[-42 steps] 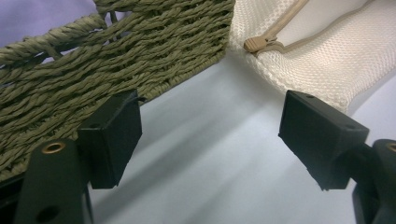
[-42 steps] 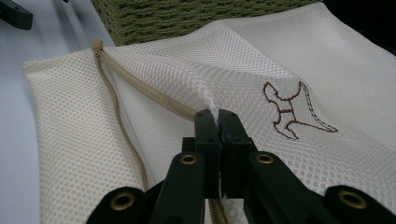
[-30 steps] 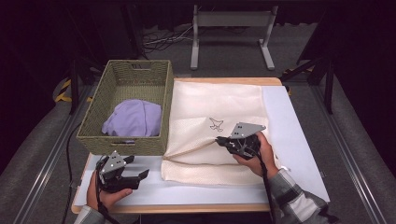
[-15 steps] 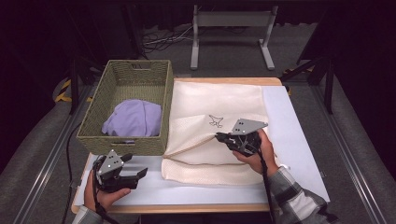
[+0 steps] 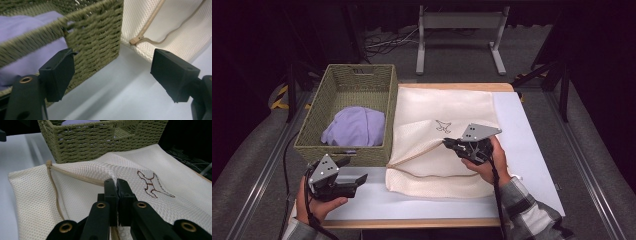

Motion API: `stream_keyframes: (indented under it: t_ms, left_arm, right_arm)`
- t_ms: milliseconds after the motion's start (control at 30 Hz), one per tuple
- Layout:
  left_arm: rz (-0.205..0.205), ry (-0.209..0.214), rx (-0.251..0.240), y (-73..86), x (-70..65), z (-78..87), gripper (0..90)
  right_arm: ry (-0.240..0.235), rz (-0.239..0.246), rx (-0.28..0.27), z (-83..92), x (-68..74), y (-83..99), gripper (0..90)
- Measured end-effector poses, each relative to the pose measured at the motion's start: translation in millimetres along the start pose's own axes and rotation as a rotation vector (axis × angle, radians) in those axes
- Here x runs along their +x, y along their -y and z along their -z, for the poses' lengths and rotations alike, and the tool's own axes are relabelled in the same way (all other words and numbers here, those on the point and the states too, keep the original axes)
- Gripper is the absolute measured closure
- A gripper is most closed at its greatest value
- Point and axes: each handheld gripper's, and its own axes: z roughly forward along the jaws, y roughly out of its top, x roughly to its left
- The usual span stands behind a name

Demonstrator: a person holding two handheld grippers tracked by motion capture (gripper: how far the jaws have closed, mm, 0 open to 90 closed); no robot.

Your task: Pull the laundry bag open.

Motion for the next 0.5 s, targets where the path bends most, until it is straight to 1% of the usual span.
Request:
stream_keyframes:
  t_ms: [100, 267, 300, 367, 433, 500]
  left_arm:
    - [0.005, 0.001, -0.013, -6.6, 4.3, 2.5, 20.4]
    - [-0.009, -0.001, 0.002, -17.8, 10.0, 0.2, 19.0]
    - [-0.013, -0.008, 0.003, -20.7, 11.2, -0.3, 18.7]
    - [-0.018, -0.001, -0.002, -28.0, 13.9, -0.6, 18.9]
    - [-0.031, -0.008, -0.004, -37.3, 16.9, -0.5, 18.6]
    - [-0.033, -0.01, -0.006, -47.0, 21.6, -0.7, 18.4]
  right_arm:
    - [0.0, -0.002, -0.002, 0.7, 0.2, -0.2, 87.7]
    - [-0.003, -0.004, 0.0, 1.6, 1.5, 1.6, 87.7]
    - [-0.007, -0.007, 0.001, 1.3, 1.3, 2.2, 87.7]
    - [-0.01, -0.014, 0.002, 1.6, 1.0, 2.6, 87.7]
    - [-0.014, -0.015, 0.002, 2.2, 1.3, 3.3, 87.7]
    - [-0.019, -0.02, 0.007, 2.4, 1.6, 4.5, 87.7]
